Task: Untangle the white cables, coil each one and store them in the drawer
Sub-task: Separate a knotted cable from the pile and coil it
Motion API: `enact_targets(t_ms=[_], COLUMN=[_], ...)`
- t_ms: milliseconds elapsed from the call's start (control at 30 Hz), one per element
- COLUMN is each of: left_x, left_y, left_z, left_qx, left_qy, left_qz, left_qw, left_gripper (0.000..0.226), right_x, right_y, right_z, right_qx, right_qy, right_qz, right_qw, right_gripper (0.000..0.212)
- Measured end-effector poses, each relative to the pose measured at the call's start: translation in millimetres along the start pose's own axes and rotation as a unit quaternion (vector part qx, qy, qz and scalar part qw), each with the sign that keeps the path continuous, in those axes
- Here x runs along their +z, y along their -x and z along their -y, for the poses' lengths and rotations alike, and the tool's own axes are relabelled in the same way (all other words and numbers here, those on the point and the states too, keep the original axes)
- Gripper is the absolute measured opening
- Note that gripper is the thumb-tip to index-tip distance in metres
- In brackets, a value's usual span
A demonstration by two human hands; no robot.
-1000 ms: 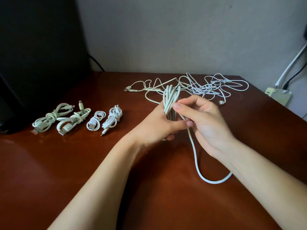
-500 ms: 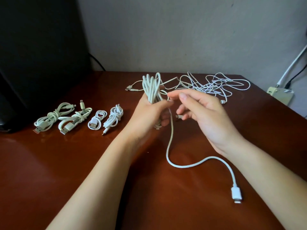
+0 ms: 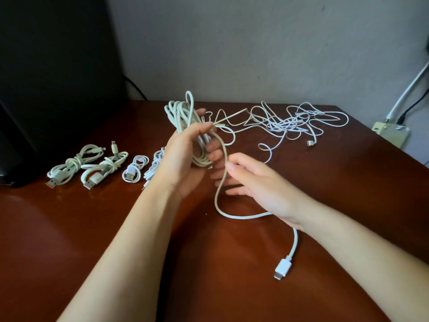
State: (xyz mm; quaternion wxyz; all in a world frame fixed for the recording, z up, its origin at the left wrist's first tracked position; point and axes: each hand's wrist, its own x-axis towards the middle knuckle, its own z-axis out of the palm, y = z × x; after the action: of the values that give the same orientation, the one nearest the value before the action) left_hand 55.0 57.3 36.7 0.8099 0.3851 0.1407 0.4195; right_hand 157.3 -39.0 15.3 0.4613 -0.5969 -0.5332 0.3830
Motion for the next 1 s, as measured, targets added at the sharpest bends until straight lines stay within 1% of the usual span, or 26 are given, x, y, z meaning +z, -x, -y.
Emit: enact_targets(t_ms=[100, 200, 333, 433, 500, 600, 667, 733, 800, 833, 900, 933, 967, 1000], left_x=[3, 3, 1, 0, 0, -1, -3, -3, -2, -2, -2, -3, -4, -4], left_y=[3, 5, 4, 3, 4, 4, 5, 7, 8, 9, 10, 10, 10, 10], left_z=[-4, -7, -8, -7, -5, -2, -3, -2, -1, 0, 1, 1, 2, 3], left_qx=[-0.019, -0.034, -0.039, -0.044, -0.052, -0.067, -0.089, -0.123, -0.154, -0.171, -0.205, -0.219, -0.234, -0.251], left_qy=[0.021, 0.046, 0.086, 0.075, 0.050, 0.033, 0.019, 0.001, -0.020, -0.025, -0.027, -0.032, -0.038, -0.041], left_qz=[0.029, 0.034, 0.022, 0.017, 0.025, 0.053, 0.092, 0.133, 0.165, 0.184, 0.238, 0.262, 0.281, 0.300], left_qw=[0.999, 0.998, 0.995, 0.996, 0.997, 0.996, 0.992, 0.984, 0.974, 0.968, 0.949, 0.939, 0.930, 0.919], left_gripper=[0.043, 0.042, 0.037, 0.037, 0.037, 0.035, 0.030, 0.033, 0.037, 0.037, 0.036, 0.037, 0.038, 0.038], right_x=[-2, -3, -9, -14, -16, -17, -18, -18, -16, -16, -20, -23, -26, -29], right_y=[1, 0, -4, -1, 4, 8, 8, 7, 8, 8, 8, 8, 7, 7], right_z=[4, 7, 10, 15, 21, 22, 18, 12, 11, 12, 15, 17, 18, 19], right_qx=[0.020, 0.019, -0.036, -0.092, -0.132, -0.165, -0.163, -0.166, -0.200, -0.230, -0.291, -0.303, -0.306, -0.305], right_qy=[-0.090, -0.134, -0.099, -0.052, -0.018, -0.005, 0.042, 0.075, 0.082, 0.082, 0.103, 0.114, 0.118, 0.118], right_qz=[0.012, -0.021, -0.100, -0.122, -0.109, -0.039, -0.001, -0.003, -0.057, -0.099, -0.199, -0.245, -0.275, -0.285], right_qw=[0.996, 0.991, 0.989, 0.987, 0.985, 0.986, 0.986, 0.983, 0.975, 0.965, 0.930, 0.914, 0.904, 0.901], right_gripper=[0.026, 0.032, 0.038, 0.037, 0.034, 0.023, 0.029, 0.040, 0.045, 0.041, 0.028, 0.023, 0.015, 0.007])
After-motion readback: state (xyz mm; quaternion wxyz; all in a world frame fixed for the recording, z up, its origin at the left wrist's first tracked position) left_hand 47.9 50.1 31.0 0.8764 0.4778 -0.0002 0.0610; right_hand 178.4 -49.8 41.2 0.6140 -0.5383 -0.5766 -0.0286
